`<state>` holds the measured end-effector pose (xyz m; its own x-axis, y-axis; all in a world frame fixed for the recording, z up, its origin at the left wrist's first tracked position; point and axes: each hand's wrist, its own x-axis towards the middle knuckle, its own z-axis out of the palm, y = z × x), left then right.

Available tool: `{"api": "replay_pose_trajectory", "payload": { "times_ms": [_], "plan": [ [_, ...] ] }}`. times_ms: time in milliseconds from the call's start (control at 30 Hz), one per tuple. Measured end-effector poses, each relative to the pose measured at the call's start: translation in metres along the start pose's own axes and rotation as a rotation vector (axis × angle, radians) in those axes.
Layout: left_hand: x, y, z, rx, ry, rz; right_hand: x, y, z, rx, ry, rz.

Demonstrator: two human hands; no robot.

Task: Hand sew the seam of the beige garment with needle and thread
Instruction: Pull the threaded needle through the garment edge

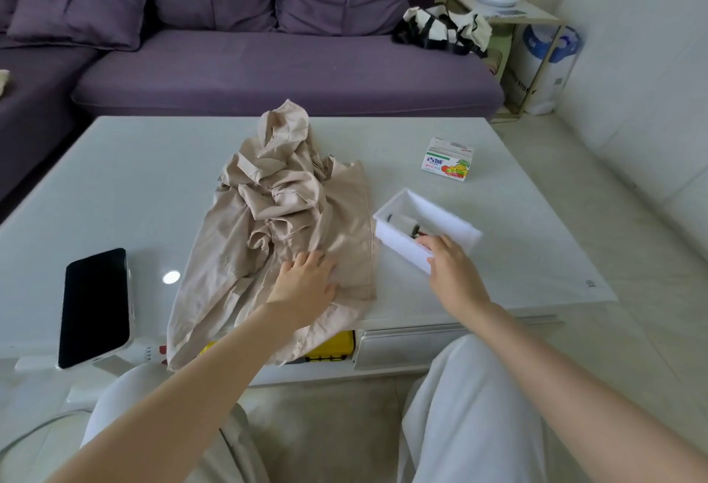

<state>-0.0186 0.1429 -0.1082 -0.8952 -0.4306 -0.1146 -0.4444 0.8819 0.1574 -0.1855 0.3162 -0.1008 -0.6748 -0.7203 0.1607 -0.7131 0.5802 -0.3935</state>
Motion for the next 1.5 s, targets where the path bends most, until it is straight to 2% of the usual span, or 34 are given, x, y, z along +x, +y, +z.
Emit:
{"api": "replay_pose_trajectory", "payload": {
  "times_ms": [133, 233, 300, 433, 700, 933, 1033, 1167, 1233, 1367, 1500],
  "plan": [
    [-0.001, 0.005, -0.004, -0.03, -0.016, -0.044, -0.019, 0.004, 0.002, 0.059, -0.011, -0.15],
    [0.0, 0.014, -0.012, -0.153, 0.113, -0.064, -0.023, 0.01, -0.006, 0.104, -0.033, -0.204],
    [0.001, 0.022, -0.017, -0.148, 0.218, 0.0, -0.02, 0.01, -0.013, 0.137, -0.036, -0.221],
    [0.002, 0.035, -0.017, -0.133, 0.257, 0.087, -0.003, -0.002, -0.02, 0.192, -0.017, -0.153],
    [0.003, 0.04, -0.008, -0.165, 0.282, 0.079, 0.052, -0.027, 0.005, 0.08, -0.373, 0.042],
    [0.001, 0.042, -0.004, -0.208, 0.305, 0.081, 0.065, -0.035, 0.0, -0.052, -0.493, 0.043],
    [0.0, 0.043, -0.004, -0.219, 0.292, 0.087, 0.061, -0.037, -0.008, -0.033, -0.427, 0.046],
    [0.0, 0.039, -0.012, -0.213, 0.261, 0.101, 0.049, -0.048, -0.025, 0.066, -0.197, -0.015],
    [0.0, 0.034, -0.02, -0.238, 0.279, 0.074, 0.044, -0.056, -0.033, 0.081, -0.133, -0.055],
    [-0.005, 0.03, -0.034, -0.339, 0.34, 0.016, 0.029, -0.068, -0.039, 0.104, -0.077, -0.096],
    [-0.013, 0.027, -0.048, -0.378, 0.406, 0.071, 0.009, -0.079, -0.04, 0.176, -0.096, -0.145]
  ]
}}
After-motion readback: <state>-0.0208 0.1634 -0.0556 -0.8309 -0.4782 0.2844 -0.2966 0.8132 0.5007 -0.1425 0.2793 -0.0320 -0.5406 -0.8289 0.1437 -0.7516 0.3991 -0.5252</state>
